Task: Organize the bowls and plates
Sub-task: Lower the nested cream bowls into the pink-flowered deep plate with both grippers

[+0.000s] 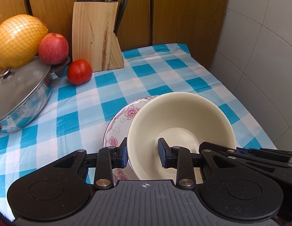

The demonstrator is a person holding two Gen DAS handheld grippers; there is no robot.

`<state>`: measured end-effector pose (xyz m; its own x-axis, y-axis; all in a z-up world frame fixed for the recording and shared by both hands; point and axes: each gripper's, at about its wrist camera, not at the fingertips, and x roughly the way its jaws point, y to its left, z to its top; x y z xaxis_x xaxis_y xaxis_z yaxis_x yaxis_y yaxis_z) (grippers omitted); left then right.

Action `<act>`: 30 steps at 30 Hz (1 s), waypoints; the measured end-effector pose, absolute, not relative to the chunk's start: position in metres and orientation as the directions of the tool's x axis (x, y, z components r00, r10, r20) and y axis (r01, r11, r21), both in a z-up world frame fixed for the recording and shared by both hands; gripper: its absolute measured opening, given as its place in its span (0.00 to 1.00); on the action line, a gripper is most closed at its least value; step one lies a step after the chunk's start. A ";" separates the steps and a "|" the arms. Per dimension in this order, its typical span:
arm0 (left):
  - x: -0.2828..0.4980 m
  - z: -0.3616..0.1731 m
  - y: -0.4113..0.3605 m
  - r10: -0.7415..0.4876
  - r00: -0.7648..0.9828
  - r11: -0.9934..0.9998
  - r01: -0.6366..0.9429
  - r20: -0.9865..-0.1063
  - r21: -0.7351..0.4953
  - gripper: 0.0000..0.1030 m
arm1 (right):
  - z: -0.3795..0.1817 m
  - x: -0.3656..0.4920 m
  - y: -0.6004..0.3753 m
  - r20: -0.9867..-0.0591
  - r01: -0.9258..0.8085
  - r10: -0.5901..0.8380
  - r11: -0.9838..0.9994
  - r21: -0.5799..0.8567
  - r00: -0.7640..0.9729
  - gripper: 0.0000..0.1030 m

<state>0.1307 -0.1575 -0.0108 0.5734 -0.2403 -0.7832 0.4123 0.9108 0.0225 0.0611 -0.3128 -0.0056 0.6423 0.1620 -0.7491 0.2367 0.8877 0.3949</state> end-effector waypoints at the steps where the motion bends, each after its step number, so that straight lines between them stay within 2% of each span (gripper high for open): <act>1: 0.131 -0.011 -0.158 -0.240 0.573 0.911 0.412 -0.784 0.022 0.38 | -0.006 0.062 -0.313 -0.751 0.237 0.162 0.888 0.394 0.641 0.15; 30: 0.131 -0.011 -0.157 -0.208 0.591 0.921 0.386 -0.780 0.047 0.40 | -0.006 0.063 -0.309 -0.759 0.239 0.156 0.893 0.382 0.632 0.18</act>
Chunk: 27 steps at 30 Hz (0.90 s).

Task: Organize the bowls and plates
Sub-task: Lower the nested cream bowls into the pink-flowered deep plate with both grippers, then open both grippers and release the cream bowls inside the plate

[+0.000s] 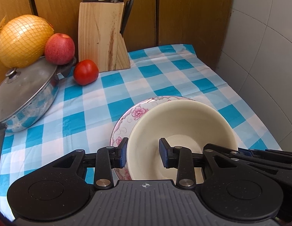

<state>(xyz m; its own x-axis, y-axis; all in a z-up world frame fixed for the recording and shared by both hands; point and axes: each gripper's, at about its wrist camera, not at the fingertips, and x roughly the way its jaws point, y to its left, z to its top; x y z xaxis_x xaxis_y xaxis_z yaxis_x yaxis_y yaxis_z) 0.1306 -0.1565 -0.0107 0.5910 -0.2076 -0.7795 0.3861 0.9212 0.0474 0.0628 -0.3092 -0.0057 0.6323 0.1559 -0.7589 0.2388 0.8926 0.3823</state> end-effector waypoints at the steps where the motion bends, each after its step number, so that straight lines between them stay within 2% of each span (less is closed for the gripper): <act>1: 0.131 -0.011 -0.157 -0.207 0.591 0.922 0.385 -0.780 0.047 0.40 | -0.006 0.063 -0.309 -0.759 0.240 0.156 0.892 0.383 0.631 0.18; 15: 0.130 -0.011 -0.158 -0.198 0.602 0.921 0.384 -0.774 0.063 0.41 | -0.007 0.064 -0.312 -0.761 0.264 0.136 0.887 0.378 0.634 0.21; 19: 0.130 -0.010 -0.157 -0.192 0.607 0.923 0.379 -0.771 0.069 0.46 | -0.005 0.061 -0.316 -0.754 0.274 0.114 0.888 0.369 0.646 0.26; 24: 0.131 -0.007 -0.152 -0.186 0.615 0.928 0.365 -0.766 0.067 0.49 | 0.001 0.057 -0.317 -0.743 0.285 0.059 0.901 0.328 0.667 0.26; 27: 0.130 -0.006 -0.150 -0.180 0.625 0.931 0.357 -0.759 0.073 0.55 | 0.003 0.056 -0.316 -0.737 0.284 0.051 0.903 0.322 0.674 0.27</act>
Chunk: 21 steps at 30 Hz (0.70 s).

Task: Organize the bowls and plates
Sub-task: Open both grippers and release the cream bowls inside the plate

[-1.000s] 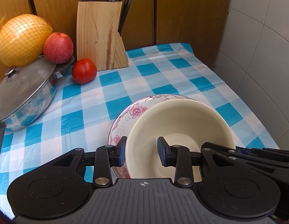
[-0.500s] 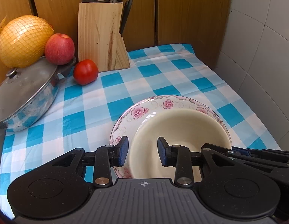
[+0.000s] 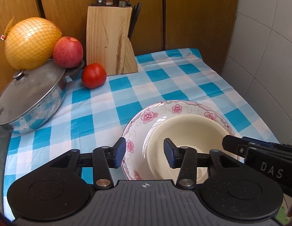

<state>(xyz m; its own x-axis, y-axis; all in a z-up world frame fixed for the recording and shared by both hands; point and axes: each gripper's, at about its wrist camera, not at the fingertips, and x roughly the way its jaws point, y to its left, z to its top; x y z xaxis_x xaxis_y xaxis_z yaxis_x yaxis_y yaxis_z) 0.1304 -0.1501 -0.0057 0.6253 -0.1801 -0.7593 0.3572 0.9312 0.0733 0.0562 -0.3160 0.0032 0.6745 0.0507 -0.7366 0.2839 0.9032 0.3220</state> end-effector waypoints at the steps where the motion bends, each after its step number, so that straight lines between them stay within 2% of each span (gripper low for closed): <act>1: 0.130 -0.005 -0.149 -0.177 0.629 0.932 0.354 -0.757 0.077 0.56 | 0.004 0.056 -0.315 -0.735 0.283 0.049 0.904 0.321 0.676 0.27; 10: 0.131 -0.004 -0.140 -0.172 0.629 0.940 0.335 -0.758 0.064 0.57 | 0.007 0.054 -0.305 -0.725 0.260 0.036 0.920 0.292 0.687 0.31; 18: 0.126 0.004 -0.125 -0.184 0.640 0.951 0.308 -0.746 0.030 0.67 | 0.010 0.052 -0.297 -0.710 0.243 0.044 0.923 0.298 0.703 0.34; 21: 0.123 0.009 -0.120 -0.182 0.658 0.954 0.297 -0.731 0.029 0.75 | 0.011 0.053 -0.293 -0.710 0.239 0.049 0.923 0.300 0.703 0.34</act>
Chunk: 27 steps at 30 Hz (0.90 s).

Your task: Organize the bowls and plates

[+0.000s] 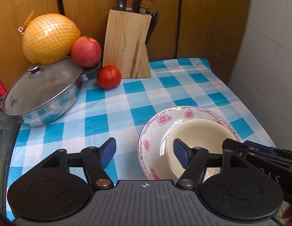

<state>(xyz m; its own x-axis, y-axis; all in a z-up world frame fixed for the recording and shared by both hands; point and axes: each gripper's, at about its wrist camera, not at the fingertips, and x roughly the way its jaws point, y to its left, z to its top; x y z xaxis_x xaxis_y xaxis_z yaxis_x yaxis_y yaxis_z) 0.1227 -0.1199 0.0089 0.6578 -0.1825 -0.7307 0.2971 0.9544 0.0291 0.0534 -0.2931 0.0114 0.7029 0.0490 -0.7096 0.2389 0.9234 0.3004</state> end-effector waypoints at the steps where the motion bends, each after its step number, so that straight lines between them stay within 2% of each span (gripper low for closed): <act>1: 0.121 0.010 -0.118 -0.182 0.664 0.955 0.294 -0.726 0.029 0.76 | 0.012 0.053 -0.292 -0.708 0.239 0.049 0.923 0.302 0.704 0.34; 11: 0.111 0.019 -0.104 -0.160 0.710 0.960 0.274 -0.686 0.059 0.87 | 0.017 0.052 -0.285 -0.692 0.230 0.052 0.923 0.309 0.720 0.35; 27: 0.106 0.018 -0.091 -0.134 0.724 0.969 0.239 -0.677 0.065 0.91 | 0.022 0.049 -0.274 -0.674 0.201 0.067 0.929 0.312 0.736 0.35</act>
